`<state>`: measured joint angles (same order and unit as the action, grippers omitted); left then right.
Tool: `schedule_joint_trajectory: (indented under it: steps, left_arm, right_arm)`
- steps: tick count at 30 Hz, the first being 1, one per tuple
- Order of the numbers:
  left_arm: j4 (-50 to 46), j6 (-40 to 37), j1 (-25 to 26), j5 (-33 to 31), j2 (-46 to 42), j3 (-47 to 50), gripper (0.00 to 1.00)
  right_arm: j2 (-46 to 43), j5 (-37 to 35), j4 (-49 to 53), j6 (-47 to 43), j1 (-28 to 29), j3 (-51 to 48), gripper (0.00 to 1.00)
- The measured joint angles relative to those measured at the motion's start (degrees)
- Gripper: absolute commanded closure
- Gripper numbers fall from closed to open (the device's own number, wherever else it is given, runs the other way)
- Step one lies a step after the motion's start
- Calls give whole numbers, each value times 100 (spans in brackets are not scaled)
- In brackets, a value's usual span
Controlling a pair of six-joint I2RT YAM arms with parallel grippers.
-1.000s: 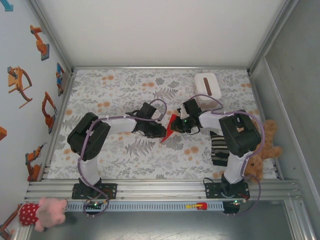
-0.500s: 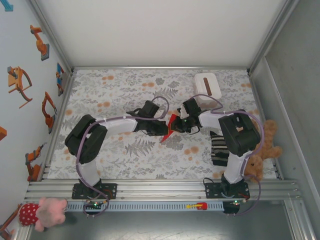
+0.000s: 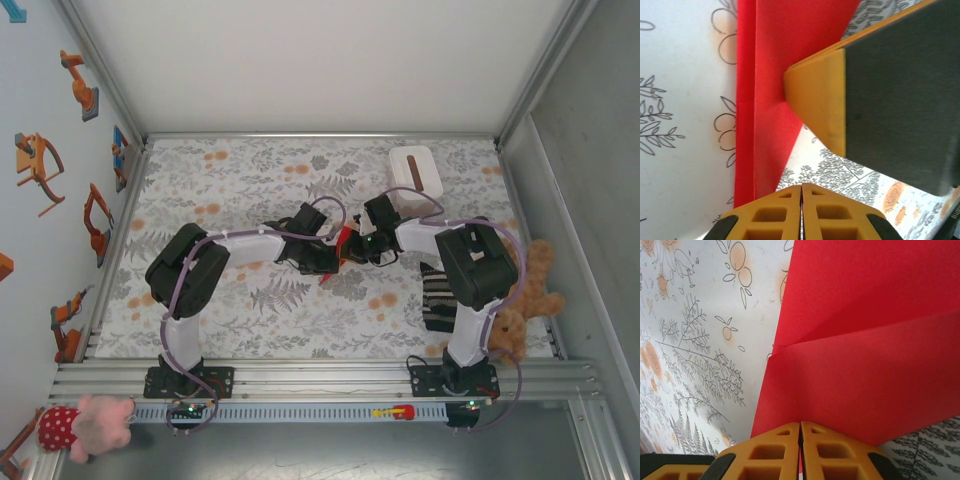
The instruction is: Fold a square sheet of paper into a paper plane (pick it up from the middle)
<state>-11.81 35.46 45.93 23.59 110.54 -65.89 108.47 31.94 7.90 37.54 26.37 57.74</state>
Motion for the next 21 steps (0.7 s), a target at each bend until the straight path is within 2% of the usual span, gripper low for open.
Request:
schedule_joint_trajectory:
  steps: [21]
  left_arm:
    - [-144, -28, -85, -39, 50, 13, 94]
  right_arm:
    - [59, 0, 186, -2, 0, 120, 90]
